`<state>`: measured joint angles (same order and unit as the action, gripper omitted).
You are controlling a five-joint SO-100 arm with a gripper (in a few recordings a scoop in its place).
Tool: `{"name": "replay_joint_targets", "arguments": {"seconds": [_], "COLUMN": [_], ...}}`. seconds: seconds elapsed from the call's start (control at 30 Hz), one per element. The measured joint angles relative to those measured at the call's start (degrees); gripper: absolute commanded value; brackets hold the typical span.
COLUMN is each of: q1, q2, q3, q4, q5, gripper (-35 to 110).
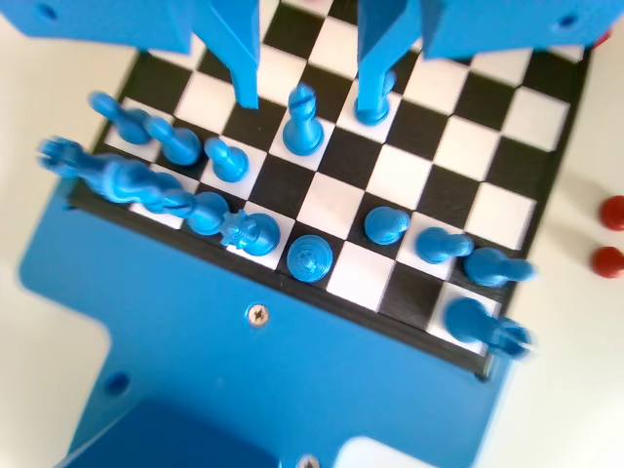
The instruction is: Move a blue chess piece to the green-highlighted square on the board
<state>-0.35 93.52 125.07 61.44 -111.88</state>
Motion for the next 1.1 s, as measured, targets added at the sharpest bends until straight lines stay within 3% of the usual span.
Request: {"name": "replay_joint_targets", "arguments": {"seconds": [0.23,0.5,0.87,1.1], "q1": [1.8,5.4,7.2,6.2], "q2": [6.5,21.5,49.9,62.9], "q3": [-8.6,-13.4,-13.8,-9.8], "q4": [15.7,30.4,42.5,41.0], "q5": [-2.8,-4.3,-4.0,3.1], "gripper": [5,2,1,1]}}
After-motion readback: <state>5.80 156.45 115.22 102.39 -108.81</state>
